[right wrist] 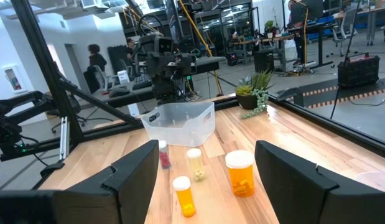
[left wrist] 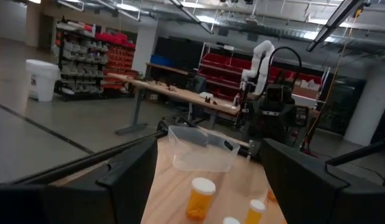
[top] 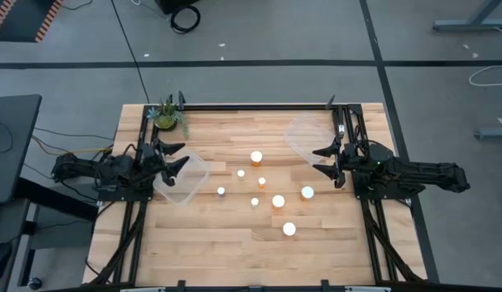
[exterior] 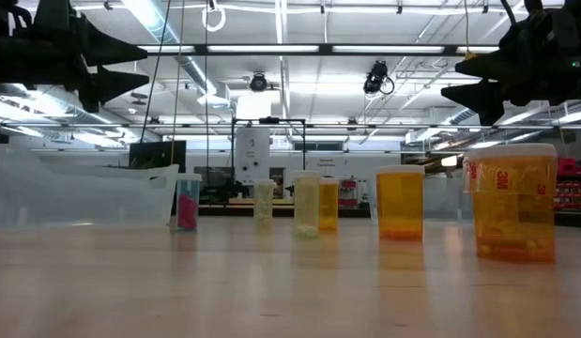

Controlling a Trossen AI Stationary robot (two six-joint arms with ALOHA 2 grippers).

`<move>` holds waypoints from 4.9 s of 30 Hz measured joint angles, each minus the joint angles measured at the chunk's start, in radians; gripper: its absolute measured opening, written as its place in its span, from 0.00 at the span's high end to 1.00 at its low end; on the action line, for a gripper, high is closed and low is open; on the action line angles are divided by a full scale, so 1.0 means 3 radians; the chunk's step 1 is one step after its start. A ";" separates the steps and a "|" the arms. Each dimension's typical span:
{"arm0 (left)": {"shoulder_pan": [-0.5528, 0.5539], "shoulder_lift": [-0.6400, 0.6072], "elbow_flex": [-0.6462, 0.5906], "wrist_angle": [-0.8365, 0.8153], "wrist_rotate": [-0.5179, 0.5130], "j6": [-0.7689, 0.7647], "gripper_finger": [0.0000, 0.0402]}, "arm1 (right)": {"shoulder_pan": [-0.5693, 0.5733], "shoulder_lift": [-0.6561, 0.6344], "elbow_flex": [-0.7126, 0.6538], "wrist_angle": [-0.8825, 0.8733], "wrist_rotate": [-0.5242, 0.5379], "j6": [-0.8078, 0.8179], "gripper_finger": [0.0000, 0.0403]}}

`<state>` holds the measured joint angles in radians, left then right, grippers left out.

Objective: Pick and place medicine bottles into bin by pill shape (circle, oval)
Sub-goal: Put the small yellow pill bottle into the left transparent bin

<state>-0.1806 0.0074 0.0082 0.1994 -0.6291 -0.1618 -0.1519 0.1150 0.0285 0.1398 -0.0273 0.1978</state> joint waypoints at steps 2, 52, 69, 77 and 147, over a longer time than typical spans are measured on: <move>0.0000 0.0000 0.0000 -0.0014 0.0015 -0.0031 0.27 | 0.0000 0.0000 0.0000 -0.0001 0.0000 0.0000 0.32; 0.0154 0.3178 0.1817 -0.0589 0.0622 -0.0370 0.27 | 0.0000 0.0000 0.0001 -0.0010 0.0000 0.0000 0.32; 0.0445 0.4291 0.2890 -0.1698 0.1328 -0.0481 0.27 | 0.0000 0.0001 0.0000 -0.0010 0.0000 0.0000 0.32; 0.0469 0.4771 0.3321 -0.2324 0.1488 -0.0623 0.27 | 0.0000 0.0001 0.0000 -0.0043 0.0000 0.0000 0.32; 0.0942 0.6739 0.5152 -0.3771 0.1933 -0.0031 0.51 | 0.0000 0.0001 0.0001 -0.0149 0.0000 0.0000 0.32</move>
<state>0.1020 2.0293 1.5539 -0.9318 -0.0492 -0.1711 -0.1520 0.1154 0.0288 0.0952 -0.0273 0.1978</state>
